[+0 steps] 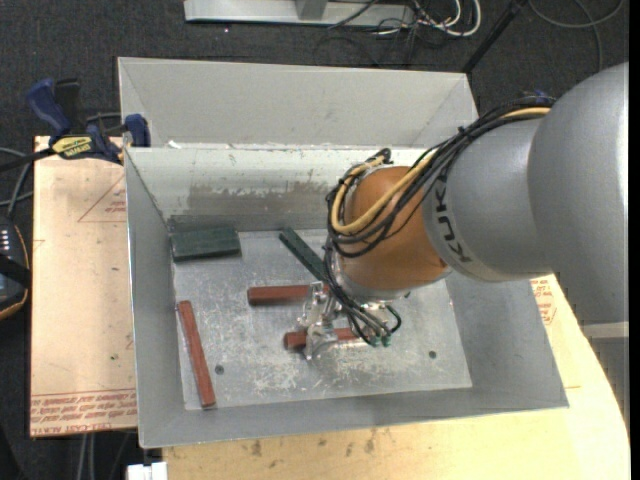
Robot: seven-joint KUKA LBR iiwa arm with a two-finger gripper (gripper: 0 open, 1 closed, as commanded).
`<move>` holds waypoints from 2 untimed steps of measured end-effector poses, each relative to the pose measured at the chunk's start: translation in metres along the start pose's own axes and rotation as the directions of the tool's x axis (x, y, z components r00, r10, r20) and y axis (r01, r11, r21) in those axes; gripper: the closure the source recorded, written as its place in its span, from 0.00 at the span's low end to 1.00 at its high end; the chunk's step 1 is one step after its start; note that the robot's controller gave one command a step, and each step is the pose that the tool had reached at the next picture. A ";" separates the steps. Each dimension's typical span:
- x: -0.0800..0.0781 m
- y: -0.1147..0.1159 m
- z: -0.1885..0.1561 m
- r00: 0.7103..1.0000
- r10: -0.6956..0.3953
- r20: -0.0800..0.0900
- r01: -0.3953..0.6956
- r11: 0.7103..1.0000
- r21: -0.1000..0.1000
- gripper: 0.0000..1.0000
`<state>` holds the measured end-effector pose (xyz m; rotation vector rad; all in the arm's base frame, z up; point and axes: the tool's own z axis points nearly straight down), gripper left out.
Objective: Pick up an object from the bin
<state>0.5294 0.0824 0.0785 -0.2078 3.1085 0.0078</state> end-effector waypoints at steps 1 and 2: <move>-0.007 0.013 -0.087 1.000 0.002 -0.025 -0.002 1.000 0.002 1.00; -0.007 0.013 -0.087 1.000 0.003 -0.025 -0.003 1.000 0.002 1.00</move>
Offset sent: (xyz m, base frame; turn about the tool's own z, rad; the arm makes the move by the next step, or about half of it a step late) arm 0.0000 0.0000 0.0000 0.0000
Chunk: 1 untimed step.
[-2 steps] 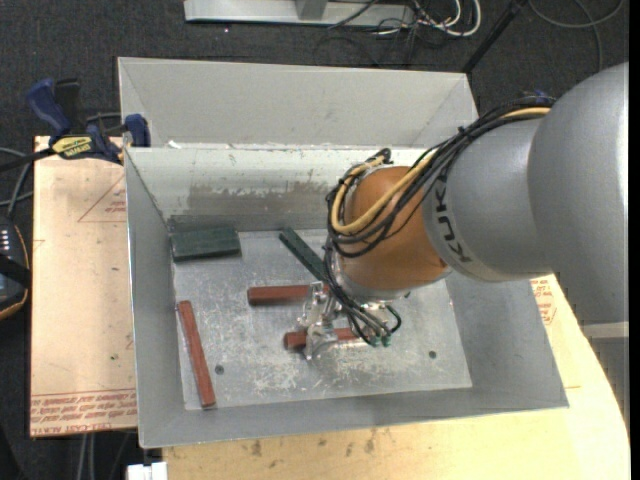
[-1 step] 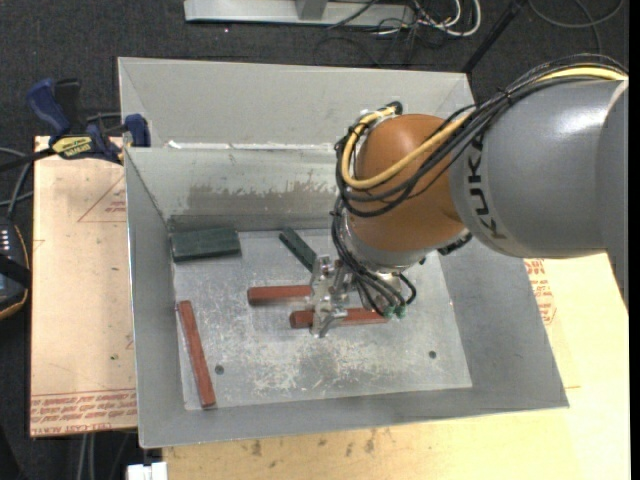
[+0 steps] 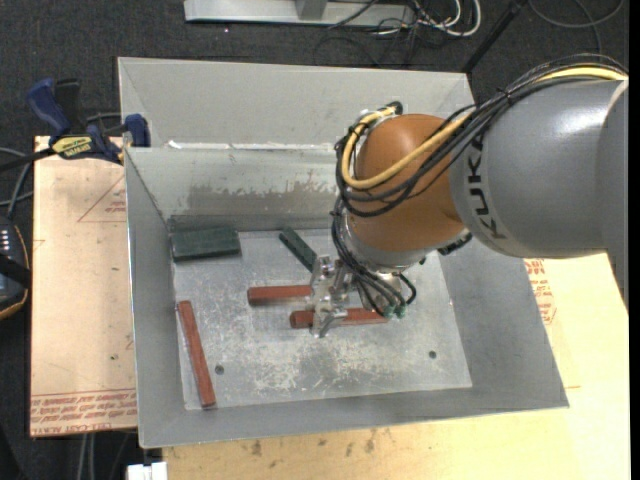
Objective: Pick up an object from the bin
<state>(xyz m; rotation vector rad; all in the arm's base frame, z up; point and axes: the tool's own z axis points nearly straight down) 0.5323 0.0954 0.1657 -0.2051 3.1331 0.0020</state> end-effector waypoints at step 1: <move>0.000 0.007 -0.065 1.000 -0.012 0.000 0.012 1.000 0.000 1.00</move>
Offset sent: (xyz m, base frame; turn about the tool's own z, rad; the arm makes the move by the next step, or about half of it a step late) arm 0.0000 0.0000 0.0000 0.0000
